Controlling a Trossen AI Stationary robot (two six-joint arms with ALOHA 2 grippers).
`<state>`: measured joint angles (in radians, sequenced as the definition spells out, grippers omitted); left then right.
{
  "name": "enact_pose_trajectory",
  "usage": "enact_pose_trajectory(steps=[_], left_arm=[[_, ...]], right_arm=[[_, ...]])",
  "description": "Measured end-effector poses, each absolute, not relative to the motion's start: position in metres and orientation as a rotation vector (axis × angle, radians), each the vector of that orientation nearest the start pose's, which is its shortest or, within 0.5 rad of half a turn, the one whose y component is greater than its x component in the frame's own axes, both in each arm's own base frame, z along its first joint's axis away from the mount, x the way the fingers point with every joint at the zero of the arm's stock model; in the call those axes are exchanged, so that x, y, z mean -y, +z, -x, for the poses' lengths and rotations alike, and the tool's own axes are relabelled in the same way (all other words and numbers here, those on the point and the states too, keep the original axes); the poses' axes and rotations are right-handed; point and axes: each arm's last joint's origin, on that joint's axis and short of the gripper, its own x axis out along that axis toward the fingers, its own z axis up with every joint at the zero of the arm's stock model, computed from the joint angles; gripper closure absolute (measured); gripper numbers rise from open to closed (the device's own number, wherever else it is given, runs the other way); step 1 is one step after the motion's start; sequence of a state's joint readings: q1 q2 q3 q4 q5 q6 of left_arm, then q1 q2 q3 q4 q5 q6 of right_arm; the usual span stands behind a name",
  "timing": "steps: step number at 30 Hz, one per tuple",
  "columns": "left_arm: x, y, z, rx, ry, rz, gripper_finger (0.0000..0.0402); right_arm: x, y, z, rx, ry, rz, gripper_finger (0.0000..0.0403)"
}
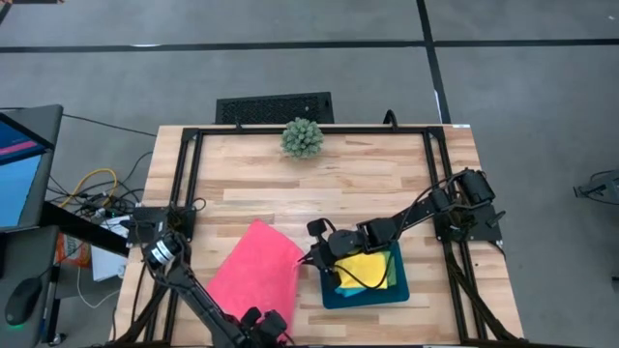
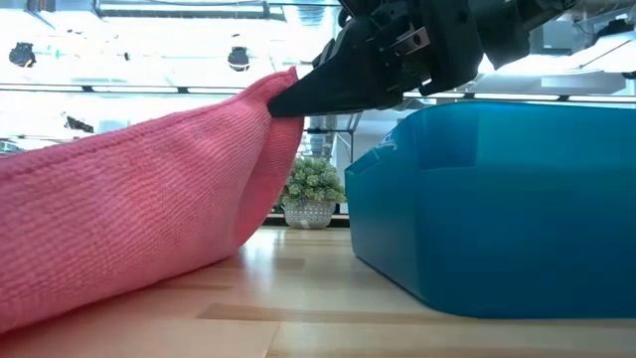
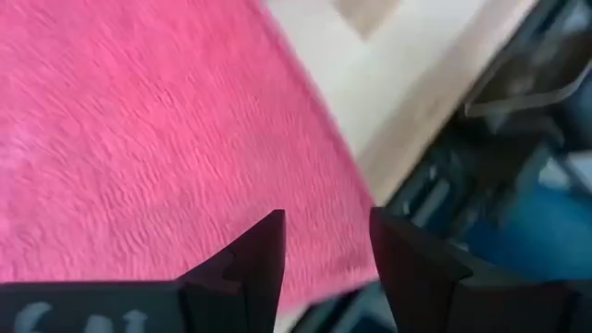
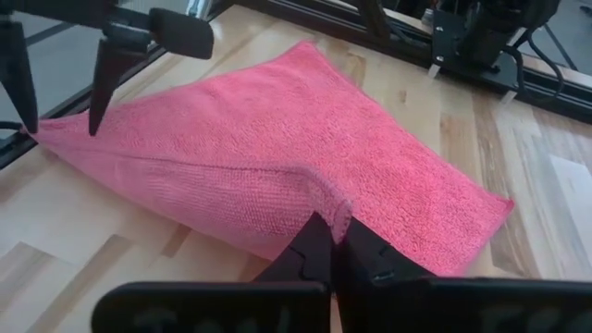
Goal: Fold microfiber towels
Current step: Fold the pink microfiber towel
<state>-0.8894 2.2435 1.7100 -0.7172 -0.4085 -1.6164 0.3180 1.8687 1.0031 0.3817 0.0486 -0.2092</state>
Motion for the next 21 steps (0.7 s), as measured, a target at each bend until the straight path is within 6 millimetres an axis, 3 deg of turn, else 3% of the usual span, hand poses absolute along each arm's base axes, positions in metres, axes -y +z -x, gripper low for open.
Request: enact_pose_trajectory(steps=[5,15,21], left_arm=[[0.353,0.154,-0.296,-1.109,0.337,0.699,0.0248],[0.355,0.157,-0.295,-1.067,0.333,0.681,0.0179],[0.352,0.148,-0.293,-1.086,0.334,0.622,0.0169]], right_arm=[[-0.12,0.163,-0.369,-0.449,0.314,0.293,0.0386],[-0.12,0.163,-0.368,-0.452,0.314,0.293,0.0381],[-0.12,0.163,-0.368,-0.453,0.314,0.293,0.0385]])
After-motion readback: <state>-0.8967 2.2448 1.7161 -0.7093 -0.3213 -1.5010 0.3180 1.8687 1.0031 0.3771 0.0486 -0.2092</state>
